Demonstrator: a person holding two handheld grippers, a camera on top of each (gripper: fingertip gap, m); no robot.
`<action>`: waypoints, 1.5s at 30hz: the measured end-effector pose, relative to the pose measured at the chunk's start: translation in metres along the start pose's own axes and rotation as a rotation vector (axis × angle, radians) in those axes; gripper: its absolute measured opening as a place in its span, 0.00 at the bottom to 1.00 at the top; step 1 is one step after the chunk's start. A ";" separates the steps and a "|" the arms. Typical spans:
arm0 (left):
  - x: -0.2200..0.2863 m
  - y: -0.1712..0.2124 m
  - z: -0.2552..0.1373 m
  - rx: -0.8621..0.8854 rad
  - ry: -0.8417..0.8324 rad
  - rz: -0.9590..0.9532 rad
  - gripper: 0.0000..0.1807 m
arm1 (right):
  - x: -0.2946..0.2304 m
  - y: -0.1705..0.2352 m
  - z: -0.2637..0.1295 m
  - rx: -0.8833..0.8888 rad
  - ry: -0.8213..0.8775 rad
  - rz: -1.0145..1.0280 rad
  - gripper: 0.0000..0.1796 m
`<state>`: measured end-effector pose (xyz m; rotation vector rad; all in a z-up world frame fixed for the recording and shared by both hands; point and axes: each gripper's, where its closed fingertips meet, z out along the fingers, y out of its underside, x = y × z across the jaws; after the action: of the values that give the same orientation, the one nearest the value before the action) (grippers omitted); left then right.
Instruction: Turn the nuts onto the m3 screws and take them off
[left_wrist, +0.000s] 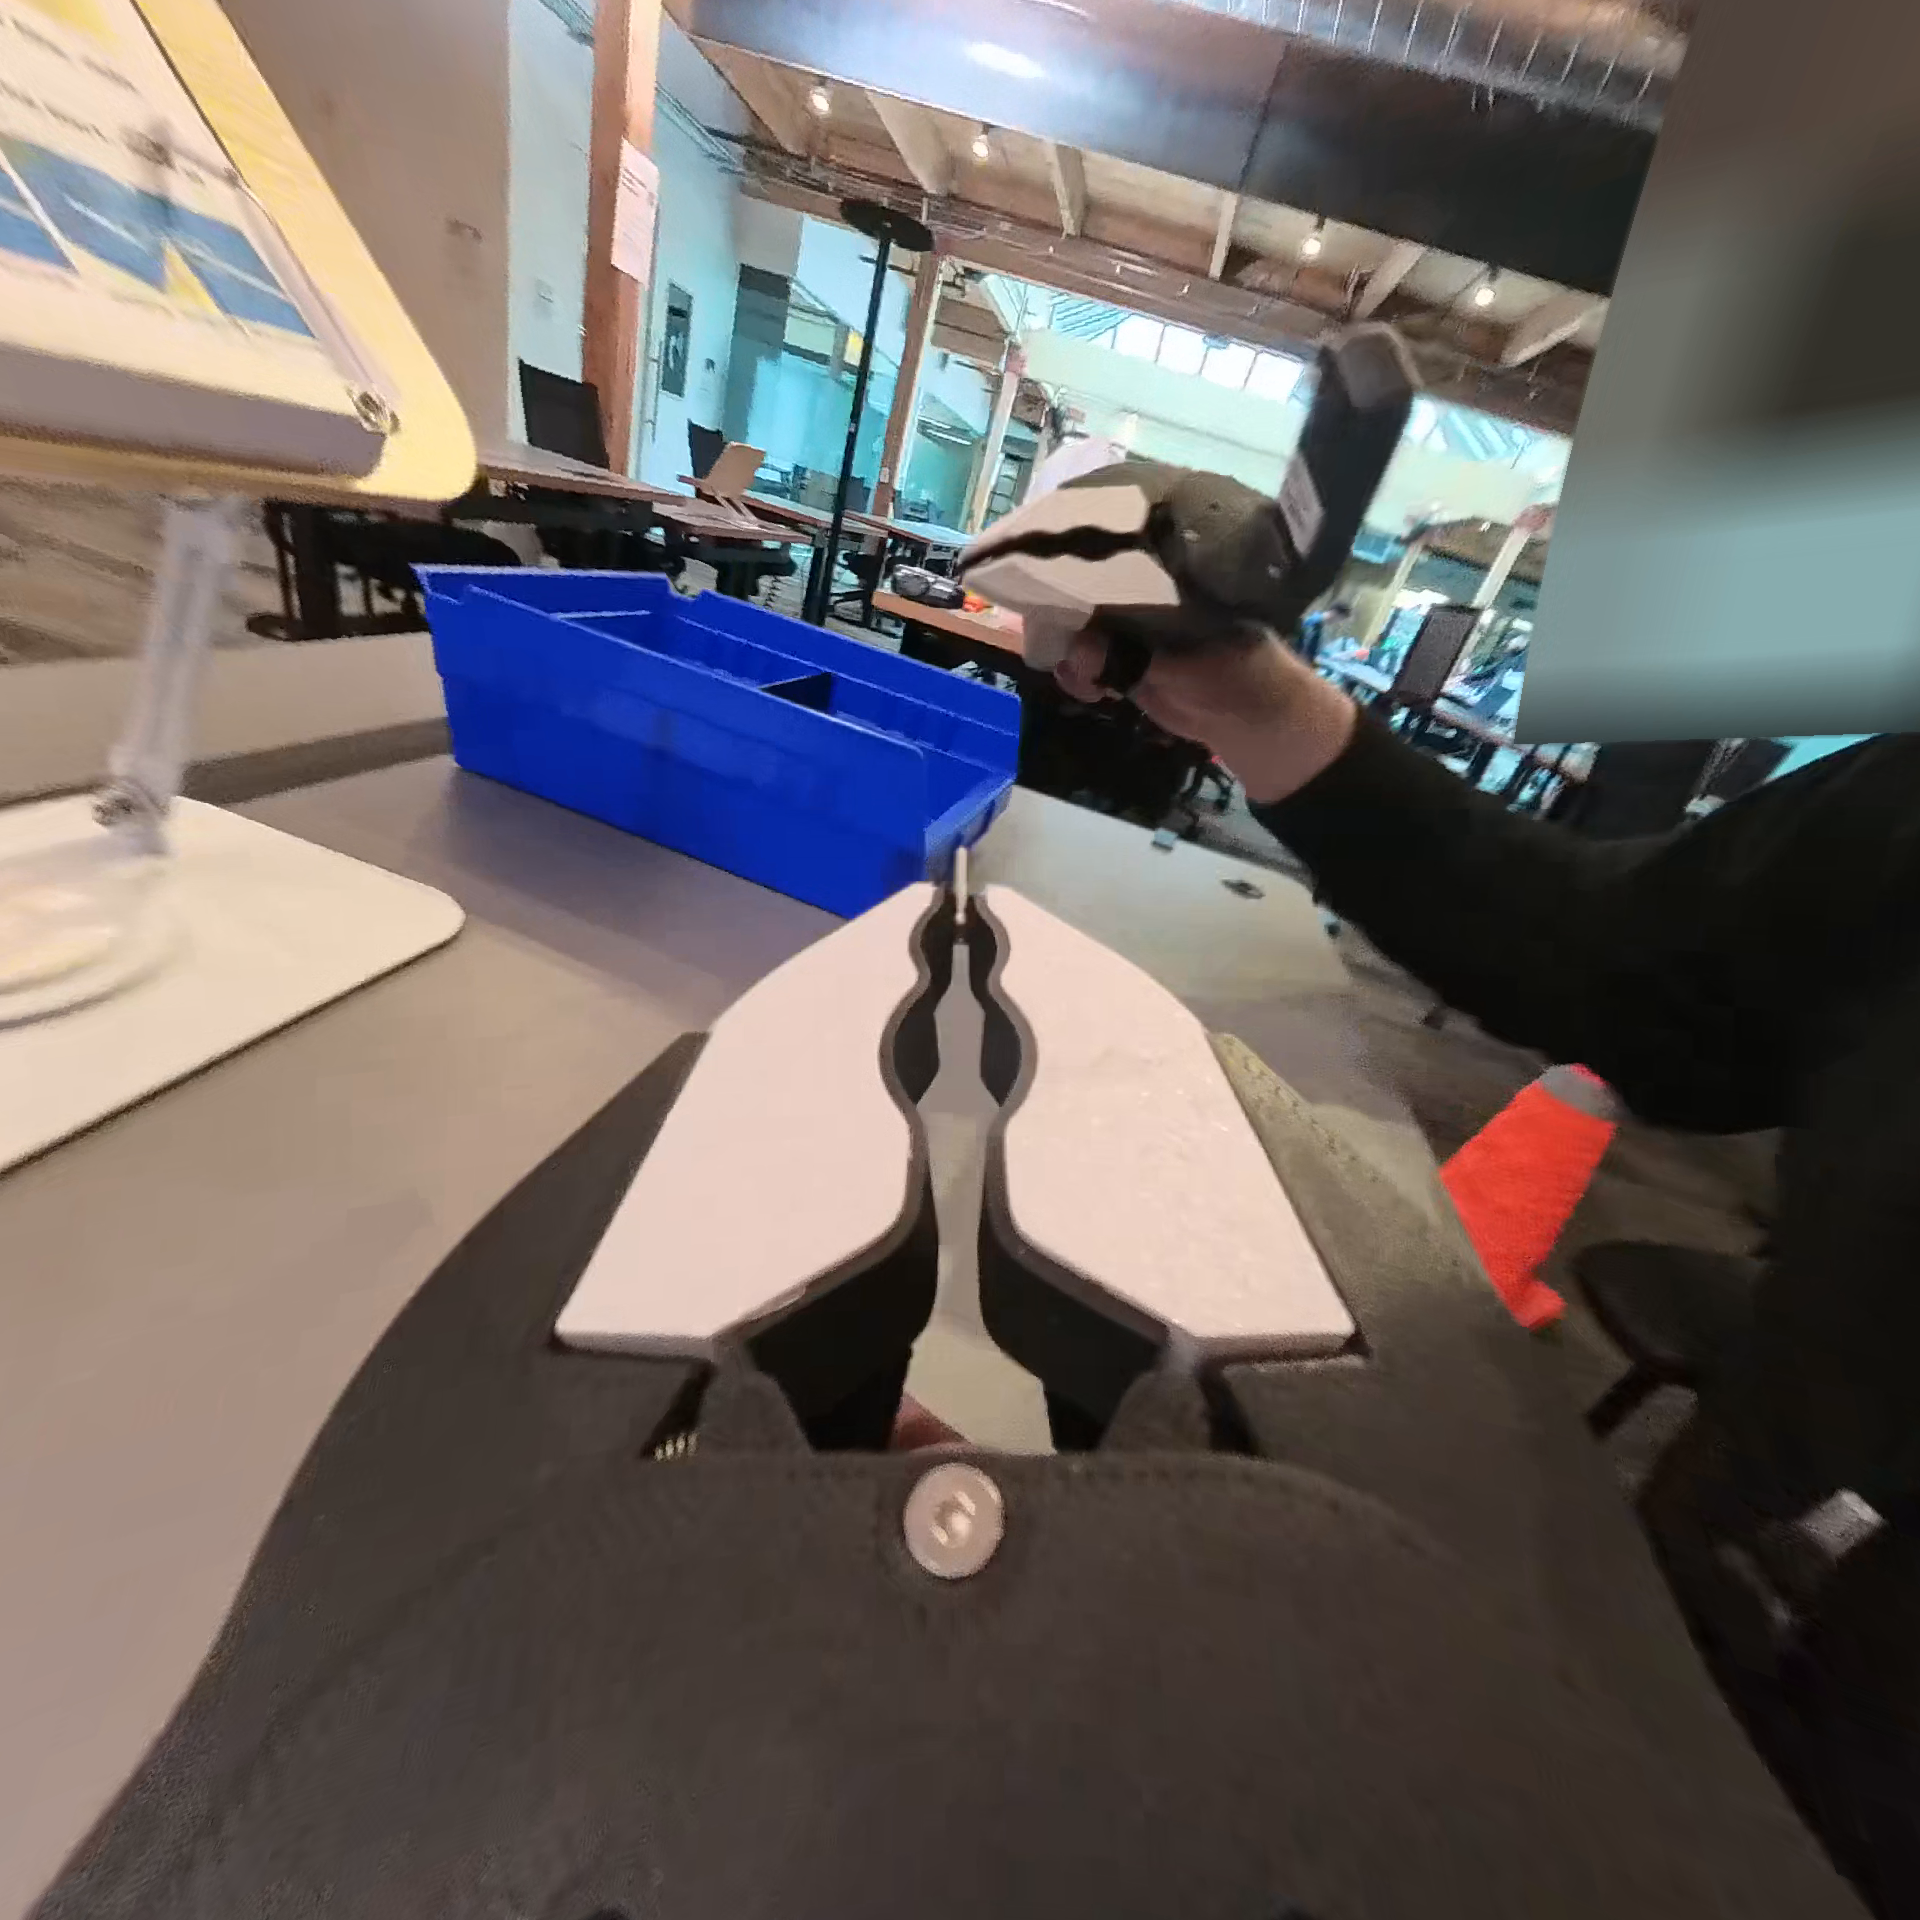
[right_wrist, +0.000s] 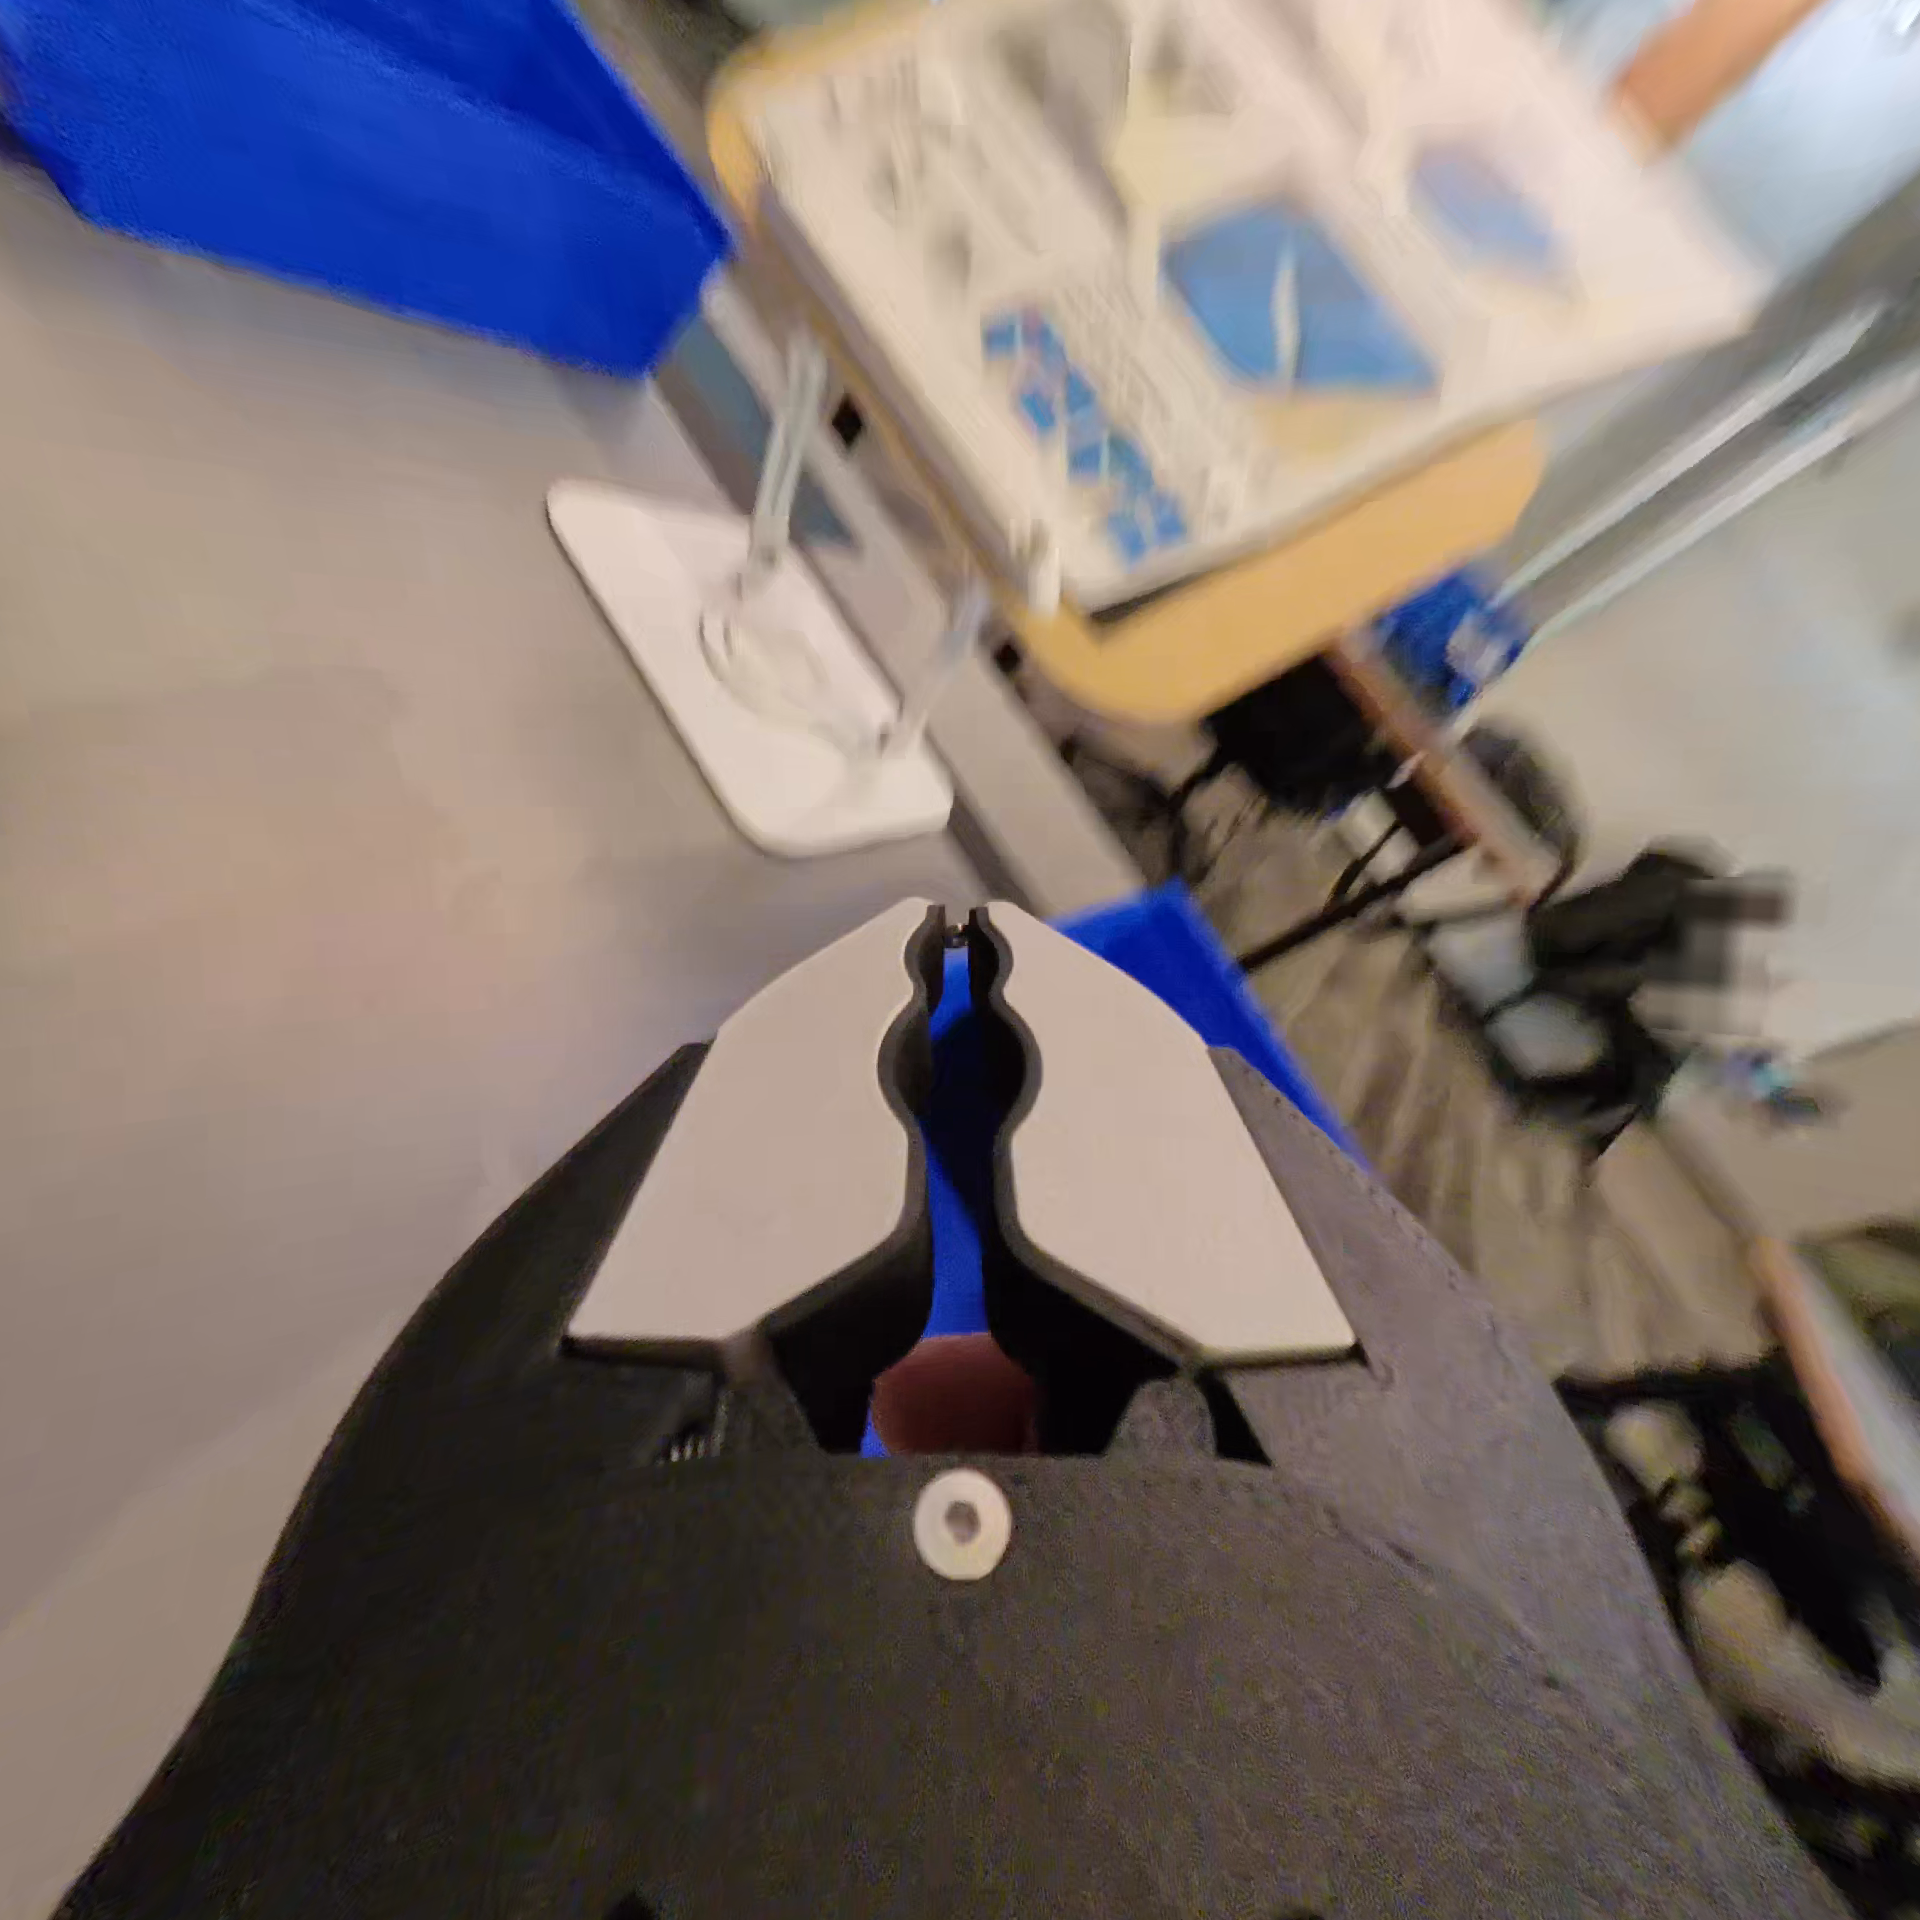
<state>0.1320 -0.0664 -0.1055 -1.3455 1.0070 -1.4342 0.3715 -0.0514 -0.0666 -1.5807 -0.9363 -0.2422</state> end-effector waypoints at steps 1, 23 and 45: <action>0.000 0.000 0.000 -0.005 -0.001 0.035 0.01 | 0.005 0.022 0.003 -0.089 -0.032 0.064 0.03; 0.001 0.015 0.011 -0.098 -0.042 0.247 0.01 | -0.012 0.138 0.037 -0.573 -0.332 0.303 0.15; 0.080 -0.011 0.025 -0.021 0.083 0.752 0.01 | -0.186 -0.148 0.002 0.376 -1.008 0.707 0.06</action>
<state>0.1555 -0.1398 -0.0717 -0.7794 1.3910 -0.9052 0.1497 -0.1356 -0.0748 -1.5428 -0.9892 1.2534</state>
